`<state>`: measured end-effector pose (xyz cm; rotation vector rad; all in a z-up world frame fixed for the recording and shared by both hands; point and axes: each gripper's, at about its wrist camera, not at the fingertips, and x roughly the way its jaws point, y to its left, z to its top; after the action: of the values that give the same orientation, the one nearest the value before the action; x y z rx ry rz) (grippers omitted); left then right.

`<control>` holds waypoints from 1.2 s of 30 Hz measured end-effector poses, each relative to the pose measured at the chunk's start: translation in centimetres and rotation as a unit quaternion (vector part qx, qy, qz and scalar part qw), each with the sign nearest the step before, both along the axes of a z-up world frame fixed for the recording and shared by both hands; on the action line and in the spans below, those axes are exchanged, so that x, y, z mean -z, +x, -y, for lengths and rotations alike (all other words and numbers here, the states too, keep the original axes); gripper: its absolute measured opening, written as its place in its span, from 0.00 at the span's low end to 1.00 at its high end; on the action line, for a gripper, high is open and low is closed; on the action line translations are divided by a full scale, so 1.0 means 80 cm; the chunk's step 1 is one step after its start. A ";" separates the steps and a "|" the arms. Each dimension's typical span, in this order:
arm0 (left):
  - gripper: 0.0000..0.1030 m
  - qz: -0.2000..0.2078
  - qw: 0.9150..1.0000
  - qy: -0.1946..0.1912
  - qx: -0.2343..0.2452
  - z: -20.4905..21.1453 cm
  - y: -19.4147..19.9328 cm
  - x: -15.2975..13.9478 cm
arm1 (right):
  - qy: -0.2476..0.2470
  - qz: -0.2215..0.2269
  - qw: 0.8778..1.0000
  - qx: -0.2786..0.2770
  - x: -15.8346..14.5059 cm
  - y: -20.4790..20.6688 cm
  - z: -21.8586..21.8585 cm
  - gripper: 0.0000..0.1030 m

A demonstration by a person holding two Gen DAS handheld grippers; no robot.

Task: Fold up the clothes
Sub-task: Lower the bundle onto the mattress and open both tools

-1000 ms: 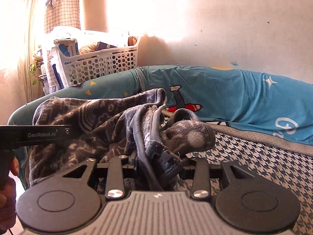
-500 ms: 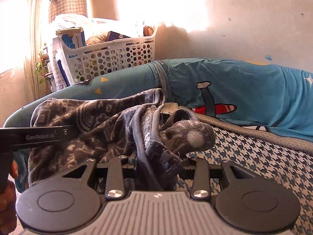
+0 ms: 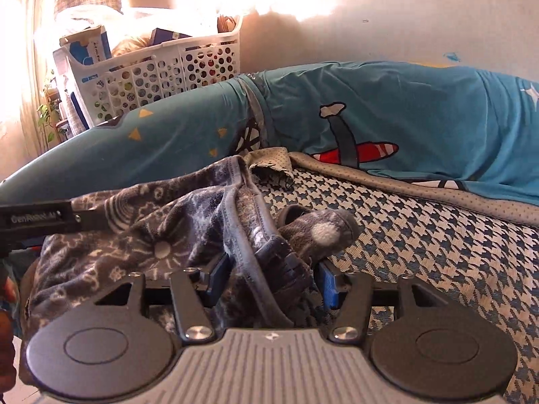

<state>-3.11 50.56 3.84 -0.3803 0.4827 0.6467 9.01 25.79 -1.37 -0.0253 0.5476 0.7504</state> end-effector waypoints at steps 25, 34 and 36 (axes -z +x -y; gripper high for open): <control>0.92 -0.025 0.998 -0.037 0.048 -0.022 0.026 0.032 | -0.045 0.019 0.991 -0.127 0.033 -0.061 -0.023 0.36; 1.00 -0.008 0.990 -0.140 -0.008 -0.073 0.015 0.056 | -0.072 0.010 0.992 -0.108 0.037 -0.057 -0.012 0.36; 0.99 0.004 0.985 -0.172 -0.016 -0.085 0.007 0.062 | -0.065 0.008 0.993 -0.102 0.032 -0.059 -0.003 0.36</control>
<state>-2.54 57.40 -1.15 -0.7183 0.5831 0.5926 4.30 26.06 -3.93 -0.2114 0.5837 0.9120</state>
